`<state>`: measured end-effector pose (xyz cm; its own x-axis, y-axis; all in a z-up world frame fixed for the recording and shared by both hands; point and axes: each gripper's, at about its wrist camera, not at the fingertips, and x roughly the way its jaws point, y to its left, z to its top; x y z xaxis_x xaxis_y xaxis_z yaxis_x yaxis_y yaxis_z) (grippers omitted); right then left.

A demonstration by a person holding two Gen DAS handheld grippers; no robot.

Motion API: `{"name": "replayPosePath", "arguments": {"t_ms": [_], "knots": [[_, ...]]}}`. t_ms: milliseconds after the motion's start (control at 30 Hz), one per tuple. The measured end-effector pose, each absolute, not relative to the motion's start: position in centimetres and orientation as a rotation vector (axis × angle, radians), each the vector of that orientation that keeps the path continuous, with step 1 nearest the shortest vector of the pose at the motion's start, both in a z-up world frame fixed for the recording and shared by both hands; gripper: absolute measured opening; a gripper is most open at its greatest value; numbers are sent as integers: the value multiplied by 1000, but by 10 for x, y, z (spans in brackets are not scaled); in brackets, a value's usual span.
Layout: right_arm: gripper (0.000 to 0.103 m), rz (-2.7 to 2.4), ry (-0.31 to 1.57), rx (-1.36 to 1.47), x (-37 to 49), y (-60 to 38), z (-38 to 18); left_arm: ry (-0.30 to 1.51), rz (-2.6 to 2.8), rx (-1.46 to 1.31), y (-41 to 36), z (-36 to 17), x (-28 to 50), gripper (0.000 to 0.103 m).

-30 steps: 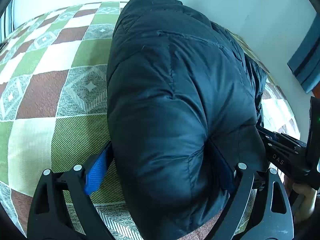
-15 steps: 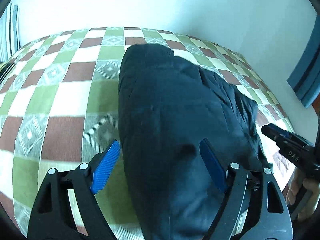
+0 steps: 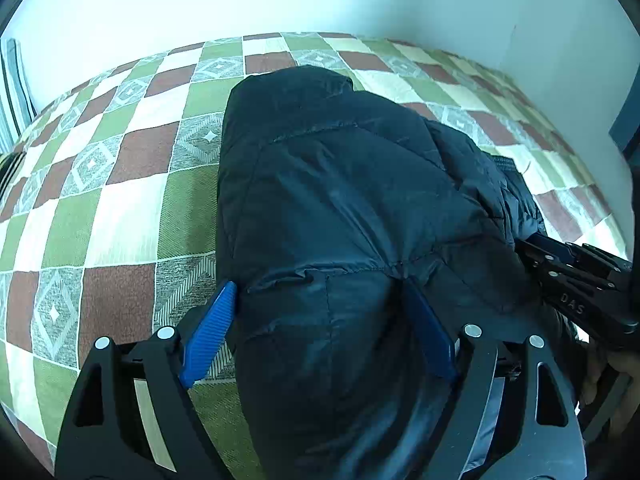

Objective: Fold large clothes

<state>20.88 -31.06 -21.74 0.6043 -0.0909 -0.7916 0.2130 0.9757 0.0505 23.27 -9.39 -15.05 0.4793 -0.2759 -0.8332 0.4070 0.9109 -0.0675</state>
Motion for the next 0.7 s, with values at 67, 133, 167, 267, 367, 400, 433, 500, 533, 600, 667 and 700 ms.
{"name": "replayPosePath", "arguments": {"t_ms": [67, 133, 167, 267, 367, 400, 433, 500, 533, 600, 667, 700], "knots": [[30, -168, 916, 161, 214, -313, -225, 992, -412, 152, -96, -154, 235, 85], [30, -161, 923, 175, 219, -315, -231, 996, -402, 157, -97, -159, 237, 86], [30, -158, 924, 181, 220, -316, -233, 996, -397, 160, -98, -162, 238, 87], [30, -154, 918, 195, 222, -318, -239, 992, -389, 168, -100, -168, 239, 88], [29, -154, 905, 198, 220, -319, -244, 988, -385, 178, -102, -171, 239, 88], [29, -157, 903, 194, 220, -318, -245, 988, -384, 181, -103, -172, 239, 88], [29, -159, 902, 189, 220, -317, -245, 989, -383, 184, -103, -172, 239, 88], [29, -166, 898, 179, 220, -315, -246, 991, -385, 187, -103, -173, 239, 88], [29, -168, 897, 178, 219, -315, -246, 993, -387, 185, -103, -174, 240, 88], [29, -169, 897, 174, 219, -315, -246, 996, -391, 181, -102, -174, 241, 88], [29, -173, 898, 168, 219, -314, -246, 995, -390, 182, -102, -175, 241, 88], [29, -174, 899, 166, 219, -314, -246, 996, -389, 183, -102, -175, 240, 88]]}}
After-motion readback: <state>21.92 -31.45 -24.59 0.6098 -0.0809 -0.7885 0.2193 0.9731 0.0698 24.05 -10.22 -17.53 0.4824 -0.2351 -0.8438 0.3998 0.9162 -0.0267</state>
